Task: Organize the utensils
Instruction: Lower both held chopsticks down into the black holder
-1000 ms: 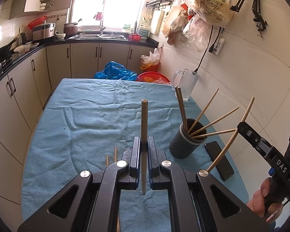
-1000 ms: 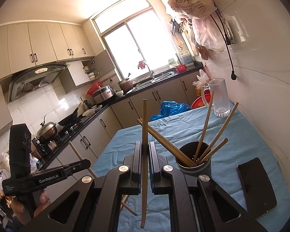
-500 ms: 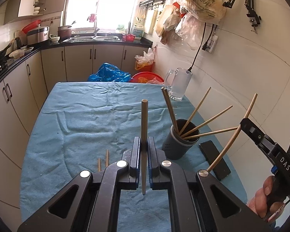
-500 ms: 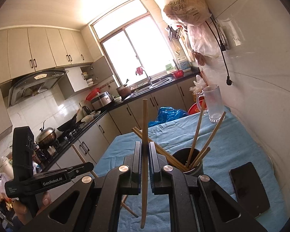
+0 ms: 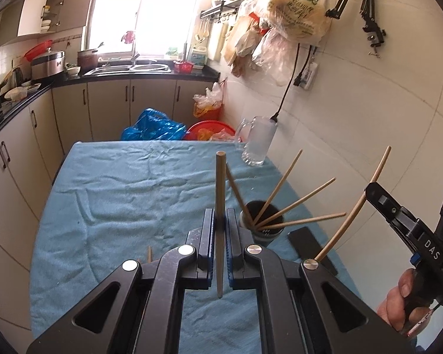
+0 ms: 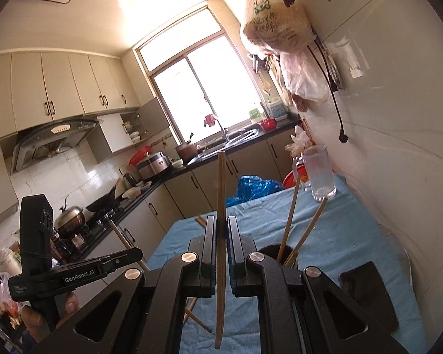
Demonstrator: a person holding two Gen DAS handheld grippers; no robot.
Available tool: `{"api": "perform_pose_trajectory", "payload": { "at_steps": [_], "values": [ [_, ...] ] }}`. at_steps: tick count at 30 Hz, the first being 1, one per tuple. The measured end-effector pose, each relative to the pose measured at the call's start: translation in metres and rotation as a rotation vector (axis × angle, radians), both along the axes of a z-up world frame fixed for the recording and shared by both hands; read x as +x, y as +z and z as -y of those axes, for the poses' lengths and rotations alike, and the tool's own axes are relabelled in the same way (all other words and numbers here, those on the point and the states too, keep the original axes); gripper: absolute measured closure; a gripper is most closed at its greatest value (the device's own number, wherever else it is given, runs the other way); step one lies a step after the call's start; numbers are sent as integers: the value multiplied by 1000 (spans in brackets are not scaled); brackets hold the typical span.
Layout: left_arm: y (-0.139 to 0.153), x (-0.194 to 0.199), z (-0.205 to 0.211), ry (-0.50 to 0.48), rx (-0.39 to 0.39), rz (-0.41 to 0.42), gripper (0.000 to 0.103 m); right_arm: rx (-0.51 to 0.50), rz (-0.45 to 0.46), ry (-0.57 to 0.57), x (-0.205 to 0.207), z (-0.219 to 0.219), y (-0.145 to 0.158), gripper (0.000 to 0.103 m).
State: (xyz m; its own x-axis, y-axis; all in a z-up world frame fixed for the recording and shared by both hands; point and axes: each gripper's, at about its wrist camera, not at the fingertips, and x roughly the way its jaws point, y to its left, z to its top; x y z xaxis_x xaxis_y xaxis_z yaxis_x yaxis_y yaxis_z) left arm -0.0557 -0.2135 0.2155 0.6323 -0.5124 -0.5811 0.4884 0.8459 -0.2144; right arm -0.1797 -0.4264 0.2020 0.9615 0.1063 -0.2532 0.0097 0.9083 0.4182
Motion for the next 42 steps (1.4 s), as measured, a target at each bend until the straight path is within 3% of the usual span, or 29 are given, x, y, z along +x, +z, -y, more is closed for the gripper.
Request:
{"api": "perform_pose_trajectory", "payload": {
  "at_steps": [11,18,28,42],
  "values": [
    [55,8,28,-57,-57,64,97,-31,113,-83,-1,27,53,96],
    [73,29,57,-72,-76,93,97,-65,130,-145,26,43,69,96],
    [37,62,92,-76,-51,44,97,-142,55,-183,69,45,42,96],
    [-3,77,94,-80,-16,-35,97,-181,-90,-141,100,39,-4,95]
  ]
}}
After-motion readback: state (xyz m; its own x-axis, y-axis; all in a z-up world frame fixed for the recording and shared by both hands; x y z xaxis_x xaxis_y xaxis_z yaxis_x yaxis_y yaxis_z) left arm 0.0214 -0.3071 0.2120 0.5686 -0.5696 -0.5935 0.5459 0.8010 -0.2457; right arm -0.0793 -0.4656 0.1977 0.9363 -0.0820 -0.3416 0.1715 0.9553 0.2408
